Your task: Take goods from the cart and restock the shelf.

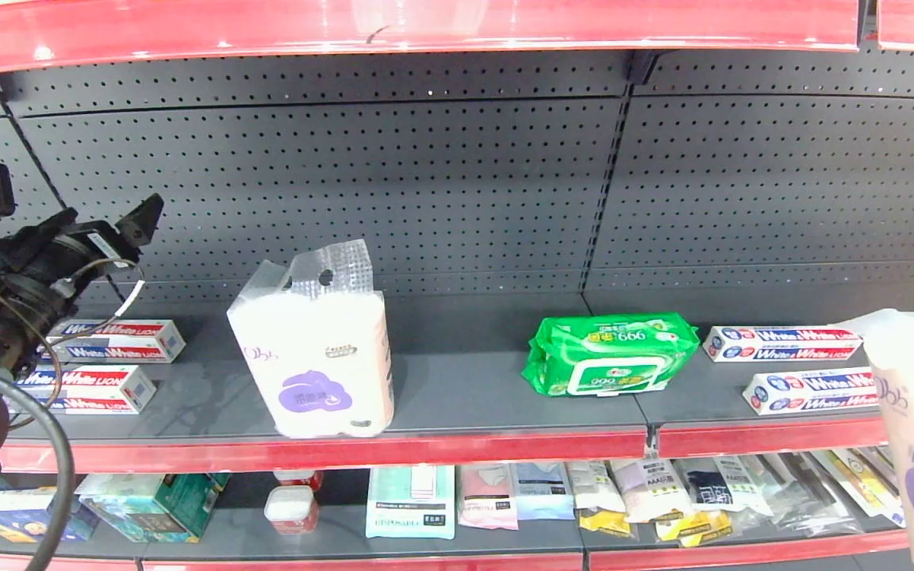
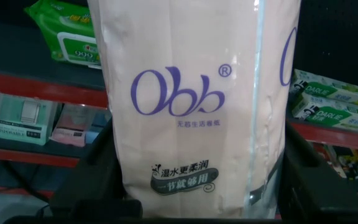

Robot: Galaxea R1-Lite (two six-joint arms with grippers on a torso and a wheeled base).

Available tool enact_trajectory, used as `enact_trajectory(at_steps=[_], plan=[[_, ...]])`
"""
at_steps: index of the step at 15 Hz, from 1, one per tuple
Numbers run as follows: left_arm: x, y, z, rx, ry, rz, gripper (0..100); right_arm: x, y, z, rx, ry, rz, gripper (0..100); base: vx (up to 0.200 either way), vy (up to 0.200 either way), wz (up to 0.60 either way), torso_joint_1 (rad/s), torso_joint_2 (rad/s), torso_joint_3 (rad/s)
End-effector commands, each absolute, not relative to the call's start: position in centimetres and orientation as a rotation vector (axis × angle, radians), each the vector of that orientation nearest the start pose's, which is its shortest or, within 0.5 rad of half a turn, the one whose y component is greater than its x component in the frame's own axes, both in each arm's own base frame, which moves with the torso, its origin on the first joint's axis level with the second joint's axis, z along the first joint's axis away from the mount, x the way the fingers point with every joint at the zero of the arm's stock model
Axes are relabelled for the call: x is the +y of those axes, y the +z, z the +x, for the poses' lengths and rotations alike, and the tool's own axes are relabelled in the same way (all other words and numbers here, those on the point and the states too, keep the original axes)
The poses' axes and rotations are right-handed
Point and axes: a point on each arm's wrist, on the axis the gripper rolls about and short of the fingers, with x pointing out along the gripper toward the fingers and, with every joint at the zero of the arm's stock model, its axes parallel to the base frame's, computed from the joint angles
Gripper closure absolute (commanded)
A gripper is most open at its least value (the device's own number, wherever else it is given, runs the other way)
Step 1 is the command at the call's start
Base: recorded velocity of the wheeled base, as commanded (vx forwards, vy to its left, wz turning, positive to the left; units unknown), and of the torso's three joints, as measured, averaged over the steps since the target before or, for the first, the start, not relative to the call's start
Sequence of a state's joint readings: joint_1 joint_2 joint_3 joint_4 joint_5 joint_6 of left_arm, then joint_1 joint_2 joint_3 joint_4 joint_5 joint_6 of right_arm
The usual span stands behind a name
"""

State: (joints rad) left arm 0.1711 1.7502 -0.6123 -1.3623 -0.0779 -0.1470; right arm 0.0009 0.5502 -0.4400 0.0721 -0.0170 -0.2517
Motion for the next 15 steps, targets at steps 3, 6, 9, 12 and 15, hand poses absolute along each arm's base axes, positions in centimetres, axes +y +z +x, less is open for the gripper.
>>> enact_trajectory(at_steps=[3,6,9,12,15], plan=[[4.7,20.8,26.3,-0.075,0.192,-0.136,0,0.0,19.1,2.6,0.187,0.008,-0.252,100,0.0,0.0,0.0,0.0,0.0,0.0],[4.0,21.5,23.3,0.051,0.174,-0.143,0,0.0,19.2,2.7,0.182,0.02,-0.249,100,0.0,0.0,0.0,0.0,0.0,0.0],[2.6,22.7,17.5,0.135,0.006,-0.064,0,0.2,19.0,2.8,0.187,0.09,-0.244,100,0.0,0.0,0.0,0.0,0.0,0.0],[1.4,22.2,13.0,0.11,-0.197,0.04,0,0.2,19.5,3.4,0.195,0.128,-0.239,100,0.0,0.0,0.0,0.0,0.0,0.0],[0.4,21.5,8.7,0.109,-0.318,0.045,0,0.2,19.6,3.8,0.21,0.129,-0.231,100,0.0,0.0,0.0,0.0,0.0,0.0]])
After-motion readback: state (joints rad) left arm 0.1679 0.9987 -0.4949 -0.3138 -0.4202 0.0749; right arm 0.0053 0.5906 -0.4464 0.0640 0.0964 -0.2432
